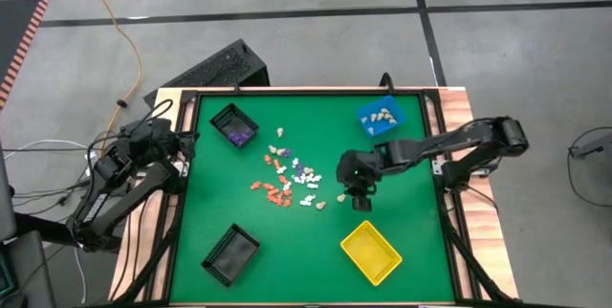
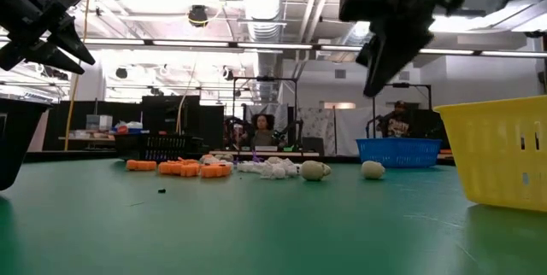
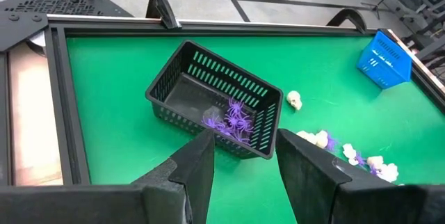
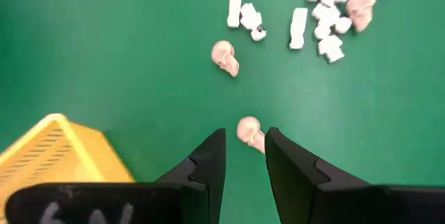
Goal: Sort Halloween decoration
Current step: Put the skull toy into the blue basket
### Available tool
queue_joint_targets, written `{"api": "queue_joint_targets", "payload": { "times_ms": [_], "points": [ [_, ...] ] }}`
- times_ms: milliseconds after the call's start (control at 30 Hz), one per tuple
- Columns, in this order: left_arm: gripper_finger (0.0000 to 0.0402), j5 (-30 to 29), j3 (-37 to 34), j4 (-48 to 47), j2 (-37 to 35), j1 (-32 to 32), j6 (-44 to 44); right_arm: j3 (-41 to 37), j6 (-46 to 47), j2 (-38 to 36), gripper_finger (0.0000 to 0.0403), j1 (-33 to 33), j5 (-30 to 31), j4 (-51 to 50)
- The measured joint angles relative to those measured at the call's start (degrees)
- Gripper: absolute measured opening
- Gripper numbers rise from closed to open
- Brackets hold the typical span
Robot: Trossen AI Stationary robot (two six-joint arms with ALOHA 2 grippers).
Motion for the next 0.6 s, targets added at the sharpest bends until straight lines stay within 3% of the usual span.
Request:
{"api": "queue_joint_targets", "payload": {
  "times_ms": [167, 433, 600],
  "points": [
    [0.0144, 0.0, 0.0, -0.1, 0.0, 0.0, 0.0, -2.6, -0.9, 5.0, 0.0156, 2.4, -0.2, 8.0],
    [0.0143, 0.0, 0.0, -0.1, 0.0, 0.0, 0.0, -2.5, -0.7, 12.7, 0.0255, 2.6, 1.5, 9.7],
    [0.0143, 0.0, 0.0, -0.1, 0.0, 0.0, 0.0, -2.5, -1.9, 16.2, 0.0270, 2.5, 4.4, 9.9]
  ]
}}
